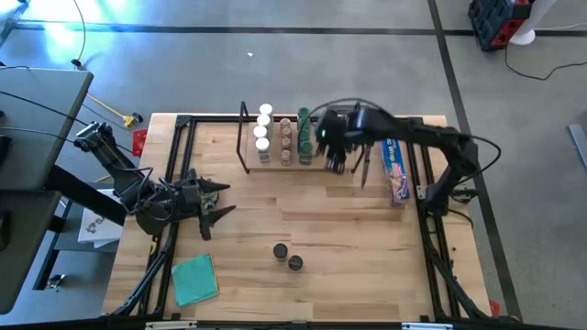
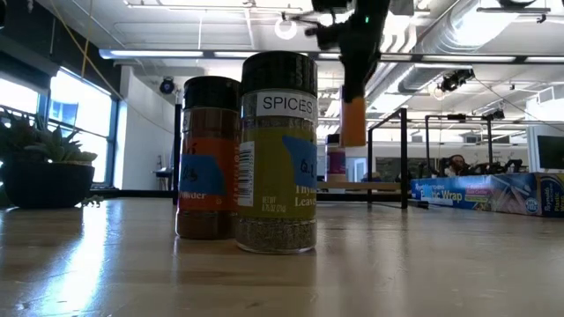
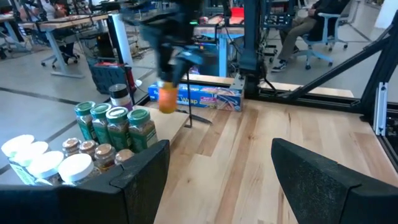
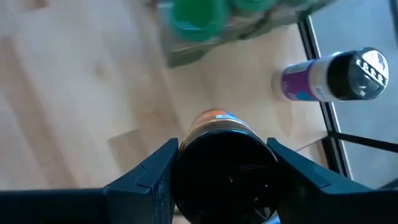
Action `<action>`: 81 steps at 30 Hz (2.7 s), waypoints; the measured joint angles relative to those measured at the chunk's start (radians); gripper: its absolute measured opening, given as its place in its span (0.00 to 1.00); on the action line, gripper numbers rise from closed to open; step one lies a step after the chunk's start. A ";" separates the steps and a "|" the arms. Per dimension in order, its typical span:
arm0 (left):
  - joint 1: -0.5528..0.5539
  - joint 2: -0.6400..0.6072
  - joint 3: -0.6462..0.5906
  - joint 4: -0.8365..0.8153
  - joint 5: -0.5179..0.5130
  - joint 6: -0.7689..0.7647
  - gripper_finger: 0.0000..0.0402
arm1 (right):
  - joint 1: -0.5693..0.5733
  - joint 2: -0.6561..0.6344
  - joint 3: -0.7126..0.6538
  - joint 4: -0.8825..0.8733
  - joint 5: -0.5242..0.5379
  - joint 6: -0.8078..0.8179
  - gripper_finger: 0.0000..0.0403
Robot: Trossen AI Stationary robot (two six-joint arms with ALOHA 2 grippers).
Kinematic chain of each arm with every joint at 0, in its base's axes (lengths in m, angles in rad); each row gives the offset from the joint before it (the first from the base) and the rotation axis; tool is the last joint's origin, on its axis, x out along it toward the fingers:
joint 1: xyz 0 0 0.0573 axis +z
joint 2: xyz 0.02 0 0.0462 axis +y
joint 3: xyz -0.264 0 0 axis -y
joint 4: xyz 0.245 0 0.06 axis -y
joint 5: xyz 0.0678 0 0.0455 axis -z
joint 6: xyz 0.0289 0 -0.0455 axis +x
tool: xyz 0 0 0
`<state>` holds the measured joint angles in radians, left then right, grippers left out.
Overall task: Shelf spices
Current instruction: Put the black seasoning bottle on the shelf aligned with the other black seasoning bottle, then put the black seasoning bottle on the shelf aligned with the other black seasoning bottles
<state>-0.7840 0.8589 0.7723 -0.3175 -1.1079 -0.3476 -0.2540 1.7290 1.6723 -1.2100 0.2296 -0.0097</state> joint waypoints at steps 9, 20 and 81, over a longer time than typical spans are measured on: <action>0.000 0.028 -0.001 0.000 0.018 -0.008 0.69 | -0.179 0.000 -0.124 0.207 -0.133 -0.032 0.46; 0.000 0.029 -0.001 0.001 0.024 -0.008 0.69 | -0.227 0.000 -0.186 0.348 -0.126 -0.016 0.60; -0.001 0.029 -0.001 0.001 0.044 -0.019 0.69 | -0.037 -0.057 -0.019 0.206 0.148 -0.009 0.18</action>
<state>-0.7853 0.8883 0.7712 -0.3168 -1.0637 -0.3662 -0.2910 1.6722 1.6531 -1.0038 0.3780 -0.0185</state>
